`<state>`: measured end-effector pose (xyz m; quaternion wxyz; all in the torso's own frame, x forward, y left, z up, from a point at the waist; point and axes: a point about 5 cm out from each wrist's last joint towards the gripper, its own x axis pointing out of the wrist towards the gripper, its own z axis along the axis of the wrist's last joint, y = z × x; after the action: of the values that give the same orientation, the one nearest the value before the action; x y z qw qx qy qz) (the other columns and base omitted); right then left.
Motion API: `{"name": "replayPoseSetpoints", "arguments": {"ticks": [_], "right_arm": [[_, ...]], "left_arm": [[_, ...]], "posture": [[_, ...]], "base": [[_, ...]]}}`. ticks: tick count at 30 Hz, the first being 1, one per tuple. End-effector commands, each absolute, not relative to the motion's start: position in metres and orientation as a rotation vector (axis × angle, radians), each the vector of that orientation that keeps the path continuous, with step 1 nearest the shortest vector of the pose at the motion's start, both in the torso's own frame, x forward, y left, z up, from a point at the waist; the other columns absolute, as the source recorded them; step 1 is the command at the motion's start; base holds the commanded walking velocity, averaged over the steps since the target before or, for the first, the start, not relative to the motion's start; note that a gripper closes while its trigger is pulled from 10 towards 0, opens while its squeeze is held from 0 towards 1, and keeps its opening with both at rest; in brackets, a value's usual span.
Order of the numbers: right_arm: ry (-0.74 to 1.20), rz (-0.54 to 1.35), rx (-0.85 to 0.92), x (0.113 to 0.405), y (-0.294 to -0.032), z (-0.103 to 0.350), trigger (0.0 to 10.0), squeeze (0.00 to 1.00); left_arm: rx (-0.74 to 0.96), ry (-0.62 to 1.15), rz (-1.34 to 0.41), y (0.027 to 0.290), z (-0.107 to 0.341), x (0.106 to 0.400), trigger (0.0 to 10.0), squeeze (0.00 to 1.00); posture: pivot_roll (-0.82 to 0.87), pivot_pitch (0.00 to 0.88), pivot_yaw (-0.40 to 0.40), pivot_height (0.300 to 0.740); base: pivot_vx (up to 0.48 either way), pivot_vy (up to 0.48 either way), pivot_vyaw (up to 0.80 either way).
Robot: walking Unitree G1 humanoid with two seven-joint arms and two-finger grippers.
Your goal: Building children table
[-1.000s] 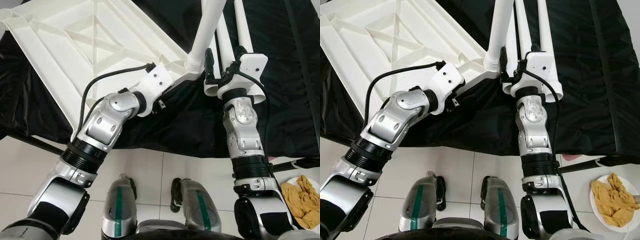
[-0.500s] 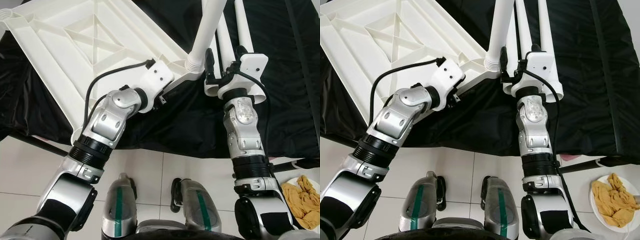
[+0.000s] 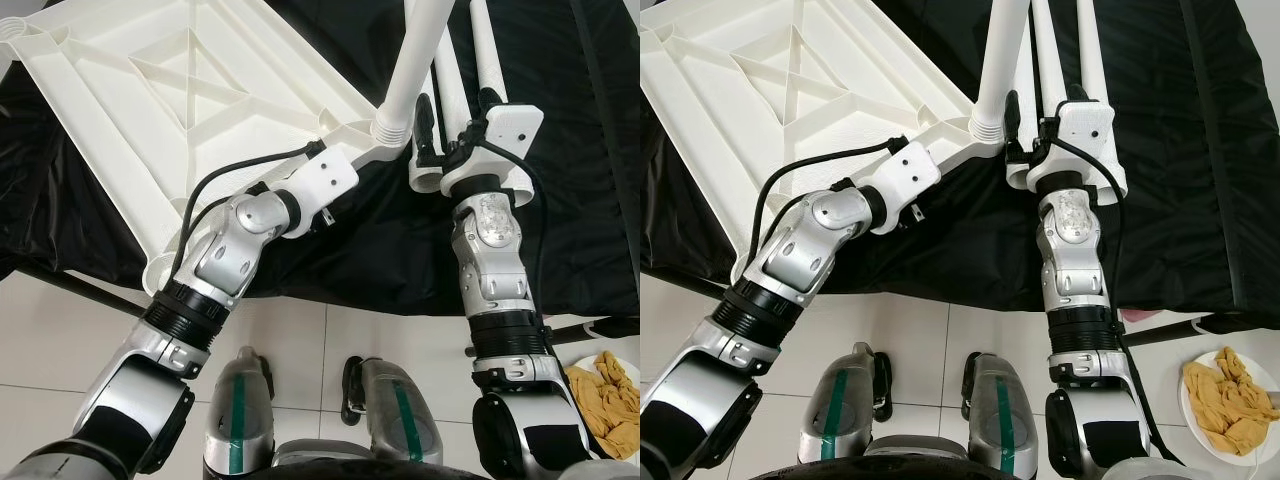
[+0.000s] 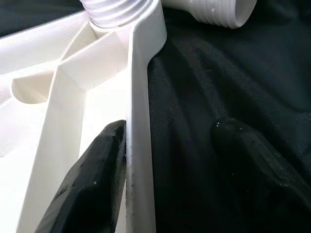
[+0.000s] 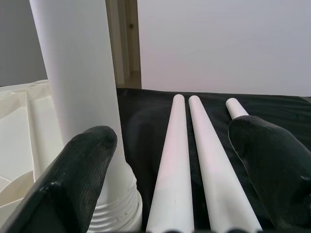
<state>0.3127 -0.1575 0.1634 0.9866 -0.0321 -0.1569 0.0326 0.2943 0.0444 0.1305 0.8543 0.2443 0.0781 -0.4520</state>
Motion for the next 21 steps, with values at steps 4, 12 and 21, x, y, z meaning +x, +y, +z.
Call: {"name": "replayPoseSetpoints", "arguments": {"ticks": [4,12,21], "right_arm": [[-0.300,0.054,-0.069,0.312,-0.161,0.161,10.0,0.00],[-0.292,0.070,-0.064,0.314,-0.160,0.161,10.0,0.00],[-0.267,0.128,-0.056,0.313,-0.158,0.158,10.0,0.00]], "left_arm": [[0.489,0.132,-1.041,0.043,0.131,0.280,10.0,0.00],[0.491,0.129,-1.156,0.048,0.131,0.269,10.0,0.00],[0.465,0.112,-1.256,0.051,0.136,0.256,10.0,0.00]], "posture": [[0.03,0.052,0.013,0.740],[0.04,0.058,0.010,0.740],[0.05,0.060,0.010,0.740]], "base": [[0.000,0.000,0.00],[0.000,0.000,0.00],[0.000,0.000,0.00]]}}
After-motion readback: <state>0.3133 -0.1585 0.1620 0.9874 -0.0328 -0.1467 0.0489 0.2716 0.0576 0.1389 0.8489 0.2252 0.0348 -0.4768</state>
